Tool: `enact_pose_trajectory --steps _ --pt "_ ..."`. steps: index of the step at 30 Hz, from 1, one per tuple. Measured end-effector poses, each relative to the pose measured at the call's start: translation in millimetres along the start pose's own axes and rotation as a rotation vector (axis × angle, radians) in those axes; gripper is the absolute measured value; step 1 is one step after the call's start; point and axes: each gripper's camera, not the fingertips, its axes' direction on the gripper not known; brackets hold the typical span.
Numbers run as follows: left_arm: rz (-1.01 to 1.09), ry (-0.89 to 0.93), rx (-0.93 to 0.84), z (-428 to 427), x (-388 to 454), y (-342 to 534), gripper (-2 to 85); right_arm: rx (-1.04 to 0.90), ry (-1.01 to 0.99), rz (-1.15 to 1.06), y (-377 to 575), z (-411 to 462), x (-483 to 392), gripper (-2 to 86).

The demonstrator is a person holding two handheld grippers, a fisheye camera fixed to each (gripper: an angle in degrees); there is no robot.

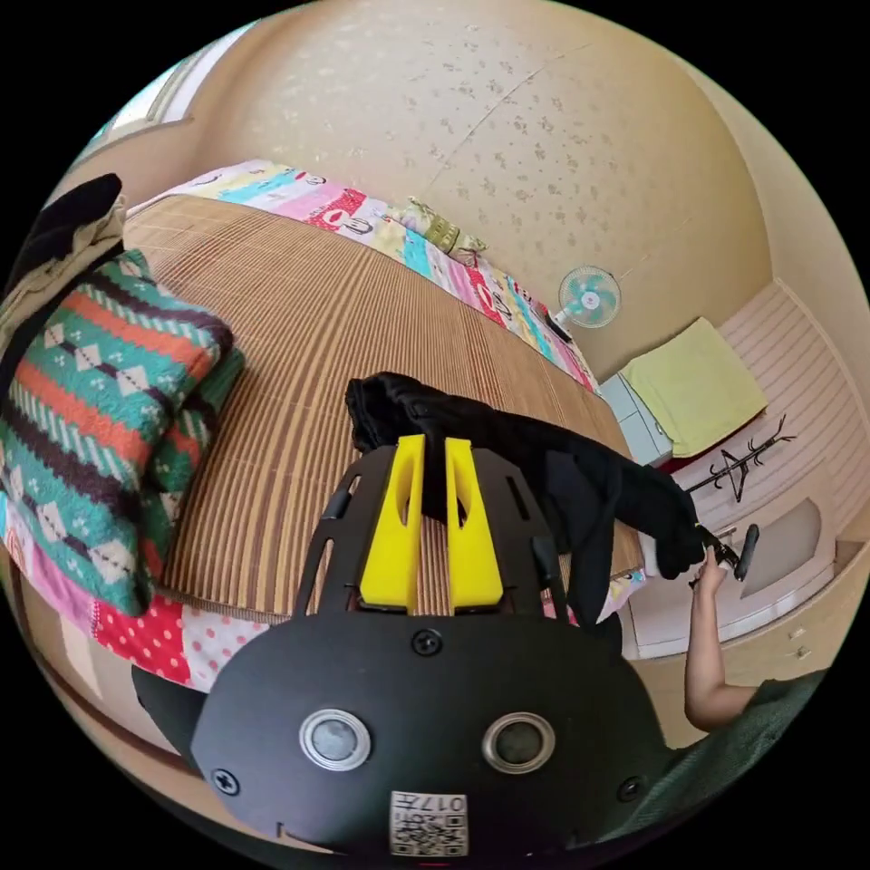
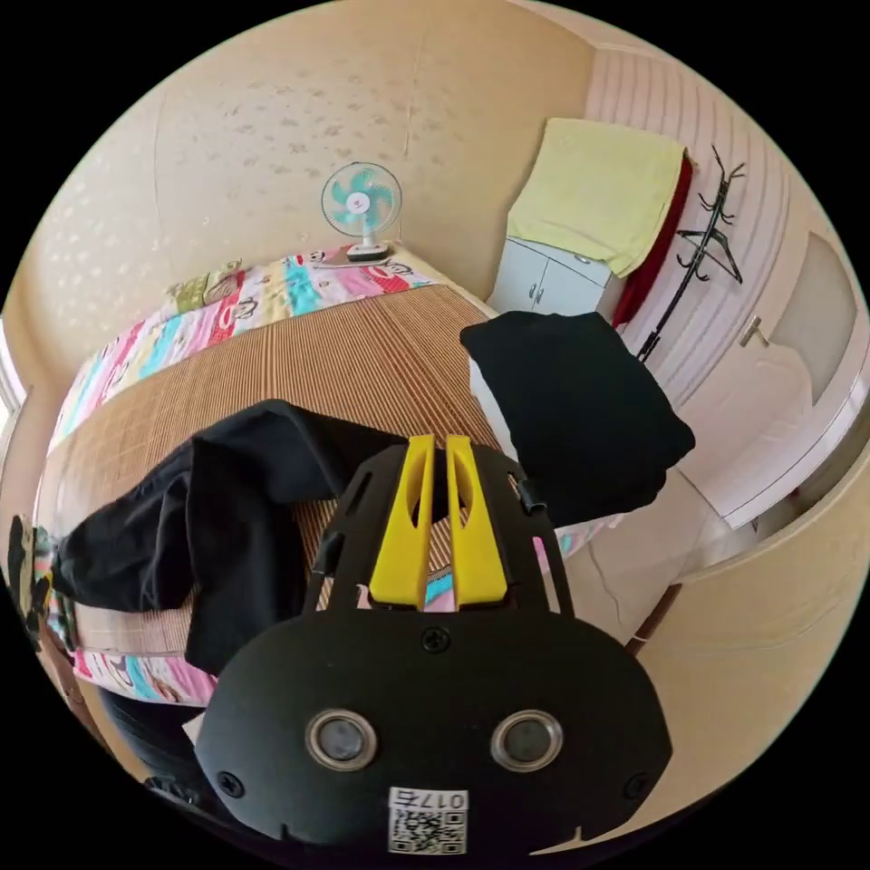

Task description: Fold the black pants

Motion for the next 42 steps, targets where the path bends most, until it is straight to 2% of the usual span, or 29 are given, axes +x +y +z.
enact_pose_trajectory --steps 3,4,7,9,11,12,13,14,15,16,19,21,22,24,26,28,30,33,35,38,42 --pt "-0.098 0.051 0.115 -45 -43 32 6.0 -0.008 -0.213 -0.010 22 2 -13 16.4" --pt "-0.130 0.050 0.125 -56 -51 45 5.9 -0.002 -0.249 -0.034 30 3 -24 16.7" --pt "-0.185 0.056 0.102 -65 -57 75 6.1 -0.061 -0.437 -0.262 68 26 -104 17.8" --pt "-0.207 0.102 0.079 -61 -55 87 6.3 -0.199 -0.521 -0.427 90 55 -175 19.4" --pt "-0.202 0.161 0.030 -48 -45 94 6.4 -0.295 -0.526 -0.511 103 79 -223 19.5" --pt "-0.197 0.170 0.013 -44 -42 94 6.4 -0.383 -0.466 -0.556 110 99 -250 18.3" --pt "-0.182 0.192 -0.021 -38 -34 93 6.5 -0.440 -0.398 -0.573 113 111 -262 14.0" --pt "-0.160 0.221 -0.048 -34 -26 90 6.7 -0.563 -0.253 -0.614 117 131 -280 5.2" --pt "-0.149 0.234 -0.057 -34 -22 89 7.0 -0.624 -0.218 -0.646 117 133 -287 4.7" --pt "-0.129 0.247 -0.062 -35 -15 86 7.4 -0.614 -0.234 -0.649 114 124 -286 4.5" --pt "-0.098 0.220 -0.034 -49 -2 85 8.5 -0.336 -0.400 -0.588 96 23 -239 3.9" --pt "-0.098 0.197 -0.004 -58 1 86 9.9 0.008 -0.485 -0.599 105 -83 -177 3.7" --pt "-0.094 0.182 0.015 -63 3 86 11.0 0.093 -0.504 -0.620 112 -107 -163 3.7" --pt "-0.062 0.154 0.027 -64 9 83 12.3 0.339 -0.386 -0.662 148 -172 -116 3.6" --pt "-0.060 0.146 0.002 -51 13 75 13.9 0.369 -0.239 -0.649 168 -188 -92 3.5" --pt "-0.096 0.208 0.006 -37 17 71 16.7 0.364 -0.192 -0.638 187 -186 -73 3.4" --pt "-0.078 0.235 0.000 -21 30 66 17.6 0.232 -0.112 -0.536 198 -151 -59 3.3" --pt "0.025 0.050 -0.112 25 60 55 17.1 -0.033 -0.073 -0.416 199 -95 -49 3.2" --pt "0.079 -0.082 -0.350 81 79 53 17.3 -0.074 -0.157 -0.367 201 -81 -45 3.1" --pt "0.235 -0.302 -0.390 100 122 67 16.2 -0.085 -0.226 -0.330 193 -73 -46 3.0" --pt "0.384 -0.499 -0.381 120 164 92 14.9 -0.149 -0.224 -0.395 170 -38 -64 3.0"
